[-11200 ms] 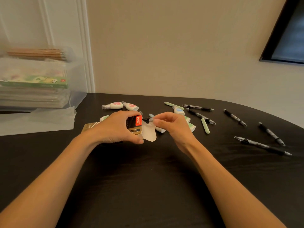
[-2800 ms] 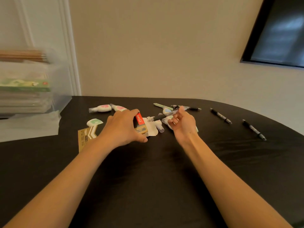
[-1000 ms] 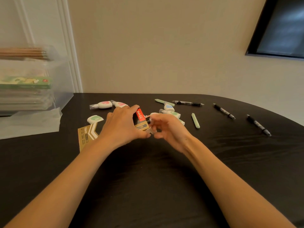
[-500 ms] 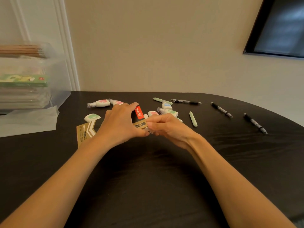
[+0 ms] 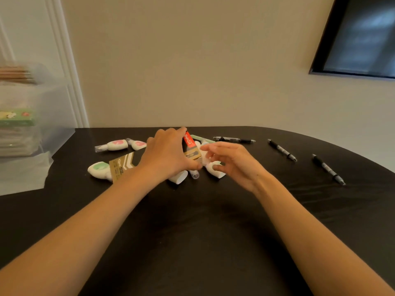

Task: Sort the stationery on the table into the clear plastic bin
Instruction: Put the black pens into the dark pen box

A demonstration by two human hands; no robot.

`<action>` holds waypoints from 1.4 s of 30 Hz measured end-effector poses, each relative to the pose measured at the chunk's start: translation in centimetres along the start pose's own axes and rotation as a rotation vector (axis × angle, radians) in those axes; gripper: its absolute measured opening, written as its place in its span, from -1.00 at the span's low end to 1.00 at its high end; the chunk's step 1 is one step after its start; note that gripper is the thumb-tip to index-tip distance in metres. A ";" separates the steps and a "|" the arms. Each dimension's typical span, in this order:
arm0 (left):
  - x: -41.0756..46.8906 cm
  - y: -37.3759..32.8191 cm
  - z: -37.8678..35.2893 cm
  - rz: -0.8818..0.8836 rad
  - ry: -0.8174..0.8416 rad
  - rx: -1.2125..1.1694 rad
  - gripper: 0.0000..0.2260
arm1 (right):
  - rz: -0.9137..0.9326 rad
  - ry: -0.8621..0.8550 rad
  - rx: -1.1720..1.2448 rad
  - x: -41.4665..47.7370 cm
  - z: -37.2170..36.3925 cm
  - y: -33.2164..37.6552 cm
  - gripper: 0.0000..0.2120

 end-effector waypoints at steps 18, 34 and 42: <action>13.6 -1.3 -5.3 0.024 -0.072 0.201 -0.42 | -0.131 -0.211 -1.516 16.4 11.0 -5.3 -0.78; 7.6 -1.3 -2.0 0.042 -0.022 0.149 -0.38 | 0.276 -0.559 -0.812 8.9 8.4 2.2 -0.89; 0.8 -0.3 -0.5 0.050 0.108 0.143 -0.20 | -0.005 -0.467 0.260 3.4 1.6 1.4 -0.87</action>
Point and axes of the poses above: each hand's wrist, its own x-axis towards the middle knuckle, its own z-axis out of the back of the hand, y = z × x, the point moved 4 cm from there along x, towards the middle knuckle, and after that the axes turned 3 degrees about -x, right-handed, at the moved point
